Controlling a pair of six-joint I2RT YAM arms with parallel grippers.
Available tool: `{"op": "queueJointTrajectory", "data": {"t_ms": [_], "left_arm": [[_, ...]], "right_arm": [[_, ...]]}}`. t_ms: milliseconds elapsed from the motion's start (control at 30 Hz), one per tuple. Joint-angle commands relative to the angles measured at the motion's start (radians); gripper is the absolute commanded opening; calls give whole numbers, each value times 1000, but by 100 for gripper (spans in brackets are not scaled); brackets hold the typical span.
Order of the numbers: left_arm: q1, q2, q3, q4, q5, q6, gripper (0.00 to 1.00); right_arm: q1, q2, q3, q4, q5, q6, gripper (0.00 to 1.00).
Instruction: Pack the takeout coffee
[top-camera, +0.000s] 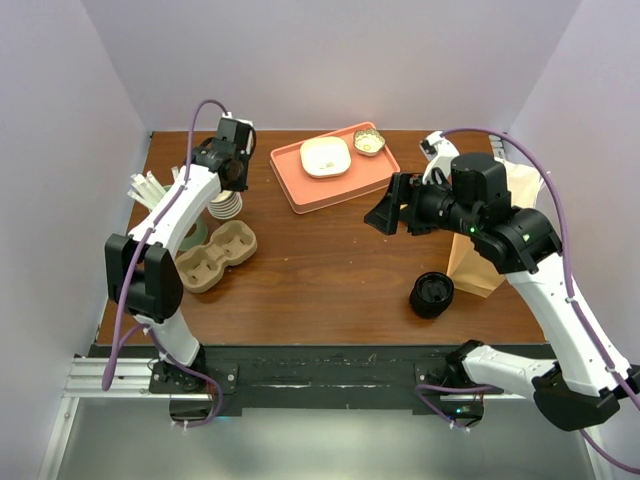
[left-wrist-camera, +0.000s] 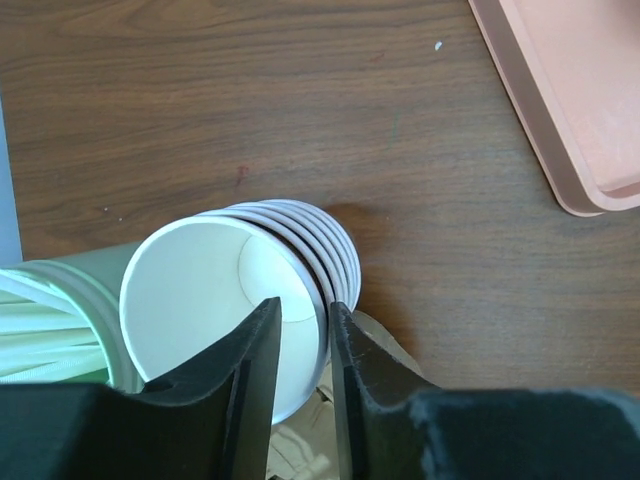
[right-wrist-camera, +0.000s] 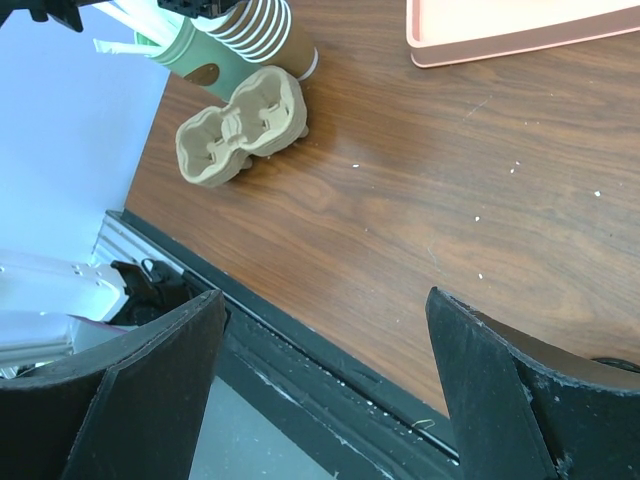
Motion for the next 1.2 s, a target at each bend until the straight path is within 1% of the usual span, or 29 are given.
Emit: {"op": "queueJointTrajectory", "data": {"t_ms": [0,33,133,167,200,333,433,500,600,700,800,867,933,1100,1167], "left_arm": [[5,1,-7,35,12,16,22],[5,-2,-7,34,10,18,20],[5,-6,-2,40,16,24,9],[5,-5,2,40,16,33,3],[5,-5,7,32,15,36,0],[6,20,47,-6,-10,53,0],[5,38,48,-18,-46,56,0],[5,43,50,-24,-66,53,7],[3,41,68,-31,-57,53,10],[2,46,99,-46,-43,53,9],[3,49,114,-52,-40,58,19],[3,50,116,-58,-37,62,8],[3,53,118,-61,-34,62,0],[3,49,140,-70,-34,72,0],[0,53,160,-89,-59,70,0]], "right_arm": [[0,-3,-1,43,-25,-10,86],[-1,-3,-2,44,-25,-10,86],[-1,-7,-10,47,-26,-10,86],[-1,-9,-14,50,-26,-9,86],[-1,-9,-17,52,-28,-7,86],[-1,-10,-28,64,-34,0,86],[-1,-9,-30,69,-35,2,86],[-3,-1,-28,70,-38,5,86],[-1,5,-24,75,-43,7,86],[-1,11,-21,79,-46,11,86],[0,16,-17,78,-48,11,86],[0,19,-14,76,-49,11,86],[0,20,-13,78,-49,11,86],[-1,20,-13,81,-51,16,86],[0,20,-14,82,-52,19,86]]}}
